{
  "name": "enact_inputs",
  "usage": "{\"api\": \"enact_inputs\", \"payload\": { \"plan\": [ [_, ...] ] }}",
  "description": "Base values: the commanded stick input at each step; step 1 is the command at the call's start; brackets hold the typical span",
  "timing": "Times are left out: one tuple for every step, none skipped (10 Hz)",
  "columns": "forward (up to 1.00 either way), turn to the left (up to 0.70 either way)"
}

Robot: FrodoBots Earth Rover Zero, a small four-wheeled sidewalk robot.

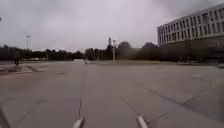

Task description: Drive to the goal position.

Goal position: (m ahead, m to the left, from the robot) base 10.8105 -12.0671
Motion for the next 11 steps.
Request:
{"api": "enact_inputs", "payload": {
  "plan": [
    [0.7, -0.14],
    [0.7, -0.14],
    [0.7, -0.14],
    [0.7, -0.14],
    [0.7, -0.14],
    [0.7, -0.14],
    [0.7, -0.14],
    [0.7, -0.14],
    [0.7, -0.14],
    [0.7, -0.14],
    [0.7, -0.14]
  ]
}}
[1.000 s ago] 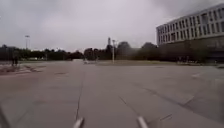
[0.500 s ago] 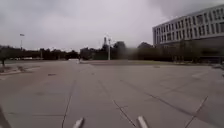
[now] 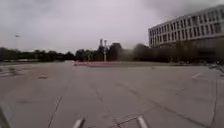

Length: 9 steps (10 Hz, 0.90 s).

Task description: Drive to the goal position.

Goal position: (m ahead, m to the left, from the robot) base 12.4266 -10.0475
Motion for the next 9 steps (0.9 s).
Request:
{"api": "enact_inputs", "payload": {
  "plan": [
    [0.7, -0.14],
    [0.7, -0.14],
    [0.7, -0.14],
    [0.7, -0.14],
    [0.7, -0.14],
    [0.7, -0.14],
    [0.7, -0.14],
    [0.7, -0.14],
    [0.7, -0.14]
  ]
}}
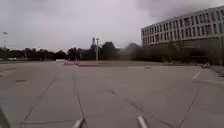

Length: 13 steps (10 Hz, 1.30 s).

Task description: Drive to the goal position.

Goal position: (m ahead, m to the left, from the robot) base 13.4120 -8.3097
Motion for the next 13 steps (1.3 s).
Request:
{"api": "enact_inputs", "payload": {
  "plan": [
    [0.7, -0.14],
    [0.7, -0.14],
    [0.7, -0.14],
    [0.7, -0.14],
    [0.7, -0.14],
    [0.7, -0.14],
    [0.7, -0.14],
    [0.7, -0.14],
    [0.7, -0.14],
    [0.7, -0.14],
    [0.7, -0.14],
    [0.7, -0.14],
    [0.7, -0.14]
  ]
}}
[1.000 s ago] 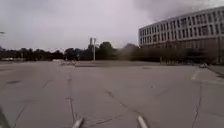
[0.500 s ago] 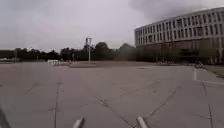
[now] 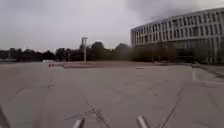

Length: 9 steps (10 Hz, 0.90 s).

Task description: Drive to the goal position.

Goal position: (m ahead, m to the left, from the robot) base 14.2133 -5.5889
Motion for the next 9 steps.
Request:
{"api": "enact_inputs", "payload": {
  "plan": [
    [0.7, -0.14],
    [0.7, -0.14],
    [0.7, -0.14],
    [0.7, -0.14],
    [0.7, -0.14],
    [0.7, -0.14],
    [0.7, -0.14],
    [0.7, -0.14],
    [0.7, -0.14]
  ]
}}
